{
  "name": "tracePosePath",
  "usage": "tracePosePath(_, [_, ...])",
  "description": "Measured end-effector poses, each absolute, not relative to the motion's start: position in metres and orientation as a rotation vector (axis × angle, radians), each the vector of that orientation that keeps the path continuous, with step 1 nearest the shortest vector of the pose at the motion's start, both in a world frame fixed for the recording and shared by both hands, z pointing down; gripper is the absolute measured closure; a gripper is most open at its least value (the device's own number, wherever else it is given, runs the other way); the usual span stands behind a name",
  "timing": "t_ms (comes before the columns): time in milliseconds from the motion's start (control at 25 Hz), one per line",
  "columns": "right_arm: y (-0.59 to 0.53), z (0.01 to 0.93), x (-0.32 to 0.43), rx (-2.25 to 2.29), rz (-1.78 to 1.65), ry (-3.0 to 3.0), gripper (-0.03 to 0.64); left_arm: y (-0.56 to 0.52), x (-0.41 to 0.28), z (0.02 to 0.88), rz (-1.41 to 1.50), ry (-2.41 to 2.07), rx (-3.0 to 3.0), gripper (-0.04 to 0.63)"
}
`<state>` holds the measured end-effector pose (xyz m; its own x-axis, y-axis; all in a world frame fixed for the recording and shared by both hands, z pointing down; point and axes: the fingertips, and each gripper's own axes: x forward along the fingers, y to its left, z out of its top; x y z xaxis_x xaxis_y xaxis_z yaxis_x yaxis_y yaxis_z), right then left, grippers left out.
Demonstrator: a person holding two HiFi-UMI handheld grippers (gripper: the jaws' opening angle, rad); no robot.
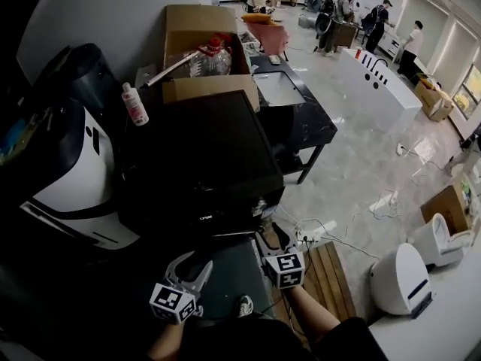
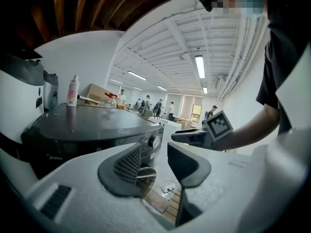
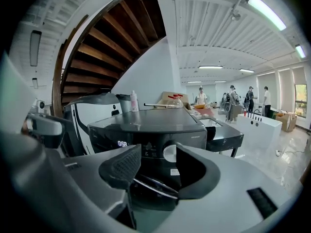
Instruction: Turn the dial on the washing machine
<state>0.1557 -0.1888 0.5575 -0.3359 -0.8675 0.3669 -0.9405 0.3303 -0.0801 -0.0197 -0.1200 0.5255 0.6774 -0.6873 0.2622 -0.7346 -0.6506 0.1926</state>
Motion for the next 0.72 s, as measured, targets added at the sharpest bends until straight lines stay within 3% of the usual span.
tracePosePath(720, [-0.268, 0.617, 0.157, 1.531, 0.31, -2.281, 0.325, -0.1, -0.045, 0.574, 0.276, -1.307, 2.408, 0.436])
